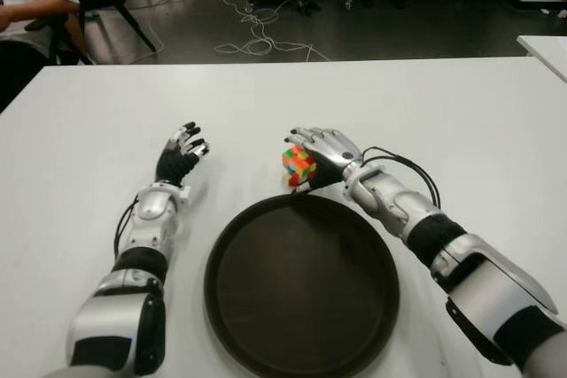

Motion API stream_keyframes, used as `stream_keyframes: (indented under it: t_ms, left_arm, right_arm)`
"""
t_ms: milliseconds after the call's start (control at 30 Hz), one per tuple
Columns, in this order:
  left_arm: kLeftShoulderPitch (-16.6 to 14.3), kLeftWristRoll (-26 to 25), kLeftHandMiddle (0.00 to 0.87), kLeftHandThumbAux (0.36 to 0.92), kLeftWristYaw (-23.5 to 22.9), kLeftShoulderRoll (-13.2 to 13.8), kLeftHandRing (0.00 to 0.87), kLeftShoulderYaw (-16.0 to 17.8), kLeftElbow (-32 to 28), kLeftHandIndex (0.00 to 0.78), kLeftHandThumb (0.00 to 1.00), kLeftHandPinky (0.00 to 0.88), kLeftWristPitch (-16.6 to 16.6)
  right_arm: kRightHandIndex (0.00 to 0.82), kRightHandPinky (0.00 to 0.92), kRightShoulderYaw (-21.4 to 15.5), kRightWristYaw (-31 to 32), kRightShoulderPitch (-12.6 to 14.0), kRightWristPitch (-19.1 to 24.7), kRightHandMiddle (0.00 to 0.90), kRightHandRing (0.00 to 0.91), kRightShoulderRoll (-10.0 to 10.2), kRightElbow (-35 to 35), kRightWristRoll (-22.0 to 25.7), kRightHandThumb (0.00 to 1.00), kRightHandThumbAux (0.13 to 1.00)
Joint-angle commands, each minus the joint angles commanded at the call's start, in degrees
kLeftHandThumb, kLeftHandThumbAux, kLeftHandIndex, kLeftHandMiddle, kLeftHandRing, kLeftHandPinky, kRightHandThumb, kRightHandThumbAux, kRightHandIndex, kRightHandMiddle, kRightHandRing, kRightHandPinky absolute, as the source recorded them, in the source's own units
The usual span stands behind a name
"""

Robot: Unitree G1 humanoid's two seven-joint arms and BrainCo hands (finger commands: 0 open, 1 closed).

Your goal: Pick up the Rubik's Cube and put it in the plate

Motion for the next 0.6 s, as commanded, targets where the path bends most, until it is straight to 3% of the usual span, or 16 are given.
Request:
stream_keyframes:
  t_ms: [600]
  left_arm:
    - [0.45,-0.95,0.121,0.757,0.34,-0.52,0.112,0.51,-1.27,0.049,0.225,0.086,0.72]
  right_arm:
    - [0.077,0.287,1.07,-3.24,-2.32,-0.41,0.133,0.193,1.74,7.05,-0.02,0.019,0.588]
